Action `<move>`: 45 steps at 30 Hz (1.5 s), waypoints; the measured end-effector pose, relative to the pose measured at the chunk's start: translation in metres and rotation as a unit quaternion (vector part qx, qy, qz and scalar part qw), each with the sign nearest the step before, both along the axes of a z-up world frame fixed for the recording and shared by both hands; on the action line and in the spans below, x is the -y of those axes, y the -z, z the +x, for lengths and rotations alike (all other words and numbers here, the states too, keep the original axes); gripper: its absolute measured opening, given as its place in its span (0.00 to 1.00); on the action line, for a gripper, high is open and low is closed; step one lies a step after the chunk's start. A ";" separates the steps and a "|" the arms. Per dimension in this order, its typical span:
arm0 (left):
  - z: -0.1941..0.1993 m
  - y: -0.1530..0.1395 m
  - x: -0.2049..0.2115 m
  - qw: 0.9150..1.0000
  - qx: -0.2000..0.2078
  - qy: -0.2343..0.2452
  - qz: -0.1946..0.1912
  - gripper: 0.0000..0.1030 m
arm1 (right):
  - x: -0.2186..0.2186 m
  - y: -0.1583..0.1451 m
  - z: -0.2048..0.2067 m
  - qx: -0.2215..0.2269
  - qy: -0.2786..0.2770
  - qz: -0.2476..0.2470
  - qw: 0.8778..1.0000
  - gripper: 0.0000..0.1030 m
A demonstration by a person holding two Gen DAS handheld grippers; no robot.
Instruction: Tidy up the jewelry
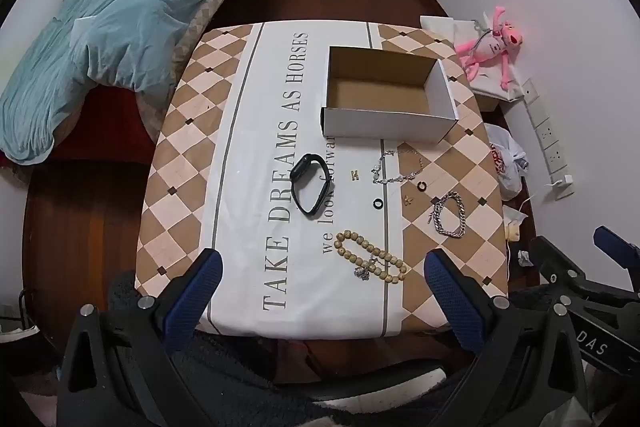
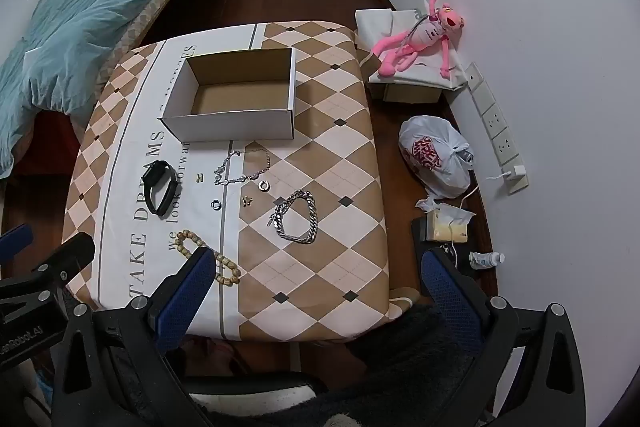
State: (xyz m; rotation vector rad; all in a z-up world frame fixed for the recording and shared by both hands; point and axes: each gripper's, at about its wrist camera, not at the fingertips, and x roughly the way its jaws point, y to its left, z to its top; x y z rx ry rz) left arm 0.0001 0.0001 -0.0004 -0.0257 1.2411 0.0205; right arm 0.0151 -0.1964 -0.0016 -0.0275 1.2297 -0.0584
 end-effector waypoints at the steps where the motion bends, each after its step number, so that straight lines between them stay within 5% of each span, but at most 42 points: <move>1: 0.000 0.000 0.000 1.000 0.004 0.002 -0.003 1.00 | 0.000 0.000 0.000 0.000 0.000 -0.001 1.000 1.00; 45: -0.009 -0.028 -0.003 1.000 0.018 0.004 -0.016 1.00 | -0.005 -0.030 -0.015 0.011 -0.004 0.008 1.000 1.00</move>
